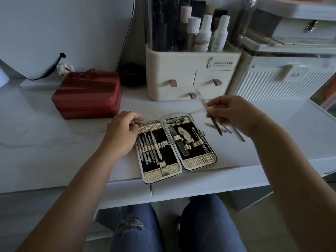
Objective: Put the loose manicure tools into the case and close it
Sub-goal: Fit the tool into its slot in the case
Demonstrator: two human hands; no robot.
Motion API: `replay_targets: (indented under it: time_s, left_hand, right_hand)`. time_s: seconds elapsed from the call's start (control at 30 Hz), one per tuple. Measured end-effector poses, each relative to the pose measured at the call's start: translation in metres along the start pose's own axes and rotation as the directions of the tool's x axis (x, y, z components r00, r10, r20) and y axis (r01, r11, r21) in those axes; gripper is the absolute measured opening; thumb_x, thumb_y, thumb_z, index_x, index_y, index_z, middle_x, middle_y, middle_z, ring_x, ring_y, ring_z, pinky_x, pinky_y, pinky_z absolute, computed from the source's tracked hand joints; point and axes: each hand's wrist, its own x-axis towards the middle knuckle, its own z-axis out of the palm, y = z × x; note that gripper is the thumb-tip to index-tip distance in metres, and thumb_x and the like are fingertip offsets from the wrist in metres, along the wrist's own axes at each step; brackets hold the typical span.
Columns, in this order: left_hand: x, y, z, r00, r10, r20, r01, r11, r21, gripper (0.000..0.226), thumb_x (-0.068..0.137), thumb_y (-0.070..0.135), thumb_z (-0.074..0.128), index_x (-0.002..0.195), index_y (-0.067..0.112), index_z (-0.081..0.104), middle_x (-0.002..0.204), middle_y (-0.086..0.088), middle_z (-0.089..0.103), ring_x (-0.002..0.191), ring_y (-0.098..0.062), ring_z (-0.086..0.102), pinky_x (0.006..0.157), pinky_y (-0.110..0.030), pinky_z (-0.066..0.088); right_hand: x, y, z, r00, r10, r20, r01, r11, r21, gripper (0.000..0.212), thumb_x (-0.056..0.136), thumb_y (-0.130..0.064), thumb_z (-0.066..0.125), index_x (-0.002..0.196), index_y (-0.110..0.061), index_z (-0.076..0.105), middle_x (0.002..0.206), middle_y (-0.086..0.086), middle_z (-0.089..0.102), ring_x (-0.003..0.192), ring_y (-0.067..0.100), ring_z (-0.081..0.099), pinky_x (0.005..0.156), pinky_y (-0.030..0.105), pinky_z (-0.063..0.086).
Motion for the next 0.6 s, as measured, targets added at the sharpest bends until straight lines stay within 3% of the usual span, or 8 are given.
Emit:
replay_targets:
  time_s: [0.1, 0.2, 0.3, 0.47, 0.6]
  left_hand:
    - [0.000, 0.001, 0.000, 1.000, -0.010, 0.005, 0.010, 1.000, -0.004, 0.031, 0.087, -0.002, 0.049, 0.104, 0.017, 0.065, 0.106, 0.005, 0.060, 0.100, -0.013, 0.052, 0.091, -0.028, 0.041]
    - [-0.001, 0.004, 0.000, 1.000, -0.008, 0.009, 0.008, 1.000, -0.011, 0.031, 0.086, -0.003, 0.048, 0.103, 0.016, 0.066, 0.105, 0.002, 0.060, 0.100, -0.015, 0.053, 0.092, -0.028, 0.041]
    - [-0.001, 0.006, -0.001, 1.000, -0.011, 0.011, 0.011, 1.000, -0.010, 0.031, 0.086, -0.003, 0.048, 0.103, 0.016, 0.066, 0.105, 0.001, 0.060, 0.103, -0.017, 0.053, 0.095, -0.032, 0.041]
    - [-0.001, 0.005, -0.003, 1.000, -0.004, 0.008, 0.004, 1.000, -0.002, 0.031, 0.086, -0.002, 0.049, 0.103, 0.017, 0.066, 0.106, 0.000, 0.062, 0.103, -0.017, 0.055, 0.095, -0.038, 0.043]
    - [-0.001, 0.004, -0.003, 1.000, 0.004, 0.005, -0.004, 1.000, 0.006, 0.030, 0.086, -0.002, 0.048, 0.103, 0.017, 0.066, 0.107, 0.000, 0.061, 0.104, -0.017, 0.054, 0.094, -0.035, 0.042]
  right_hand:
    - [0.011, -0.014, 0.032, 0.973, 0.029, 0.229, -0.083, 0.971, 0.226, 0.031, 0.084, 0.003, 0.058, 0.114, -0.006, 0.057, 0.073, 0.010, 0.068, 0.053, 0.009, 0.060, 0.049, 0.016, 0.050]
    - [0.024, -0.021, 0.063, 0.924, 0.050, 0.378, -0.133, 0.971, 0.197, 0.059, 0.086, 0.007, 0.055, 0.137, -0.014, 0.037, 0.076, 0.014, 0.063, 0.056, 0.012, 0.062, 0.050, 0.018, 0.053]
    - [0.036, -0.024, 0.082, 0.881, 0.010, 0.473, -0.083, 0.988, 0.132, 0.079, 0.085, 0.010, 0.055, 0.146, -0.027, 0.021, 0.072, 0.011, 0.064, 0.060, 0.017, 0.064, 0.056, 0.023, 0.056]
    - [0.050, -0.025, 0.095, 0.847, -0.024, 0.531, -0.029, 0.995, 0.092, 0.078, 0.084, 0.010, 0.056, 0.145, -0.028, 0.025, 0.068, 0.007, 0.062, 0.062, 0.020, 0.065, 0.057, 0.026, 0.056]
    - [0.053, -0.026, 0.097, 0.856, -0.021, 0.517, -0.015, 0.998, 0.065, 0.068, 0.083, 0.008, 0.059, 0.139, -0.022, 0.036, 0.069, 0.008, 0.062, 0.063, 0.021, 0.065, 0.054, 0.024, 0.054]
